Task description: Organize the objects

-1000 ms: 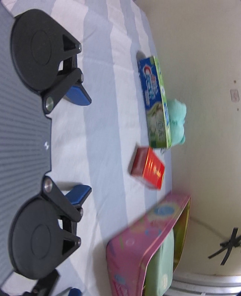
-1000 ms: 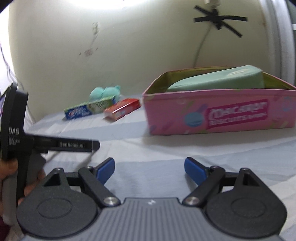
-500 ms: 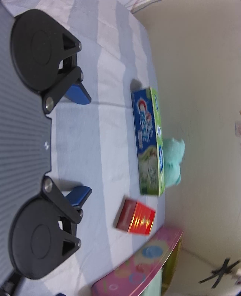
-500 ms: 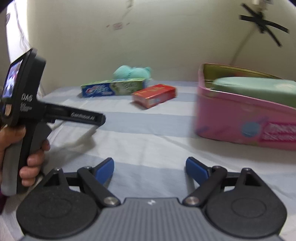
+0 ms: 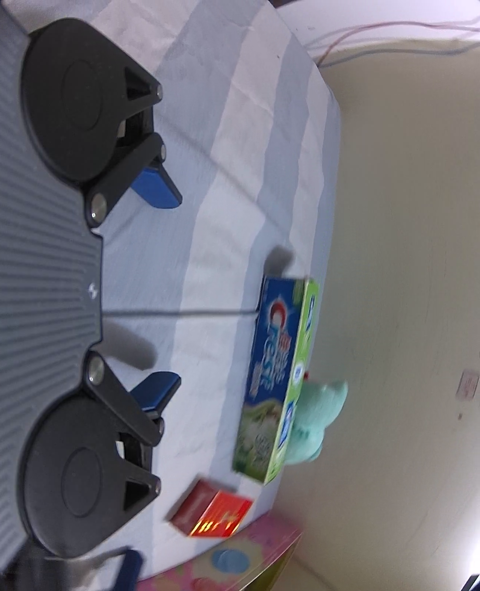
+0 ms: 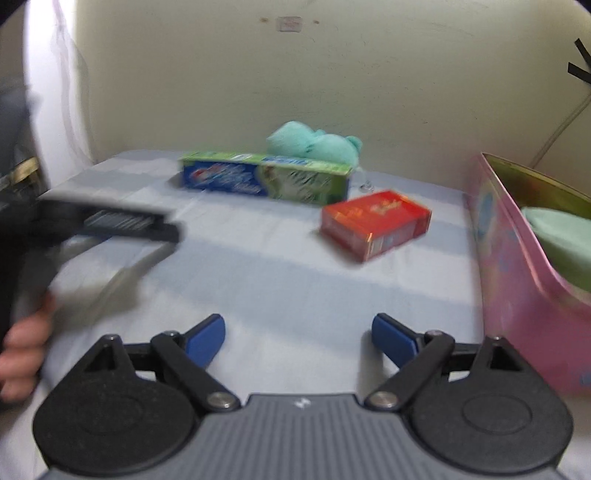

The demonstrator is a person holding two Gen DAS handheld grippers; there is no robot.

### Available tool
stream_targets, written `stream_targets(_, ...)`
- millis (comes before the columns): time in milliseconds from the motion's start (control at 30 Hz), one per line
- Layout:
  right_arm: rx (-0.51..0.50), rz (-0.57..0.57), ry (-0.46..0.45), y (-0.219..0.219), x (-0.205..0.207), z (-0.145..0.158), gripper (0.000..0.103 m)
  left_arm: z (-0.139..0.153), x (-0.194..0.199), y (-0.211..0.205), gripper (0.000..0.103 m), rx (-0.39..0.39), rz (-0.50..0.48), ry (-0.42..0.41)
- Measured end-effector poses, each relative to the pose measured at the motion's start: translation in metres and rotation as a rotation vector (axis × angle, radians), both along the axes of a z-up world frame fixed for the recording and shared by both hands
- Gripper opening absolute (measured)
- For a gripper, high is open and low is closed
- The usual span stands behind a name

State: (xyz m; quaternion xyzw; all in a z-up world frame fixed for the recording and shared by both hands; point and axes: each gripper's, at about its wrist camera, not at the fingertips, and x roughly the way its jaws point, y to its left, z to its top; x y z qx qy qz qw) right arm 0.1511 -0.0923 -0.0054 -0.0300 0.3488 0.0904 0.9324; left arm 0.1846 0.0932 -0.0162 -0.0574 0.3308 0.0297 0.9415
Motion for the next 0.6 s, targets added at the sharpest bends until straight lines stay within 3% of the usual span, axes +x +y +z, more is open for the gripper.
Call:
stream_targets(200,0.130,-0.217,0.004,-0.021,0.058,-0.004,0.099,-0.003,0.004,-0.002,0.098,0.012,0.009,-0.005)
stream_targets(333,0.226,-0.282,-0.009,-0.036,0.075,-0.007,0.102,-0.003,0.004,-0.004,0.099,0.010,0.007,-0.005)
stream_targets(500,0.222,-0.304,-0.014,-0.037,0.087,-0.009,0.102,-0.005,0.002,-0.008,0.099,0.018,0.003,-0.005)
stream_targets(600,0.167,-0.318,-0.003,-0.030,0.094,-0.009,0.102,-0.005,0.001,-0.009,0.099,0.021,0.002,-0.006)
